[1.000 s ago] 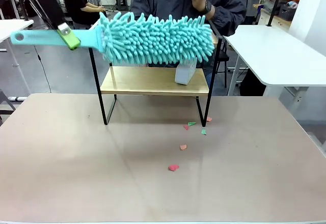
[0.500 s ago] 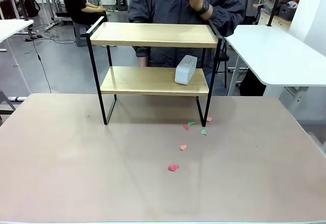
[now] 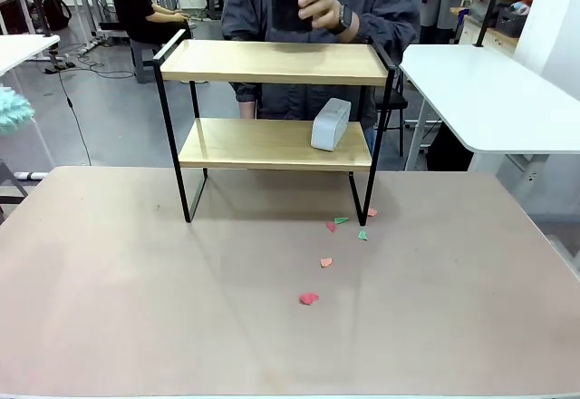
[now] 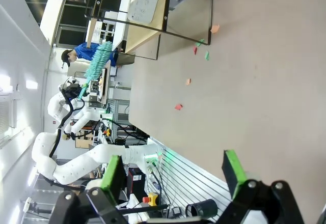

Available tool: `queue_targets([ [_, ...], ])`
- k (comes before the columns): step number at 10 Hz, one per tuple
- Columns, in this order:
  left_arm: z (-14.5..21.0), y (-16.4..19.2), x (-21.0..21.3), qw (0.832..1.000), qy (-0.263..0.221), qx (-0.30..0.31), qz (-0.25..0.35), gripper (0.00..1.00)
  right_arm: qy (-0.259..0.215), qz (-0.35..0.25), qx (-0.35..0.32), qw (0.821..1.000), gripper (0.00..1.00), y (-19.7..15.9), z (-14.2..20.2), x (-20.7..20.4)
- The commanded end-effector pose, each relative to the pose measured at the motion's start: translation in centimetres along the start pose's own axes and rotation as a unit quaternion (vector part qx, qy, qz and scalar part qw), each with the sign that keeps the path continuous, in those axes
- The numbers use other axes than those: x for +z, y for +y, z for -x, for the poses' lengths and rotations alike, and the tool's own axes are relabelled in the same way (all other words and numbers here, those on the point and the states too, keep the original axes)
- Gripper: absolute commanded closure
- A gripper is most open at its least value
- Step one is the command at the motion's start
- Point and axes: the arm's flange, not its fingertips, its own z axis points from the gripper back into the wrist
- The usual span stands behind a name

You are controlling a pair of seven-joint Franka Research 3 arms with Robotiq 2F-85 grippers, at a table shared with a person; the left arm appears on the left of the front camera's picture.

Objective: Clean the shelf.
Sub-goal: Clean the remaining tier of the Shelf with the Duster once objects are removed.

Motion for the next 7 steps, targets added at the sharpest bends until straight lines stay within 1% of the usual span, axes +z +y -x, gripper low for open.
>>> queue_targets([
  [1,1.36,-0.18,2.68,0.997,0.009,-0.074,0.039,0.88,-0.009,-0.012,0.013,1.000,0.00,0.08,-0.21,-0.09],
  [7,1.36,-0.18,2.68,0.997,0.009,-0.074,0.039,0.88,-0.009,-0.012,0.013,1.000,0.00,0.08,-0.21,-0.09],
])
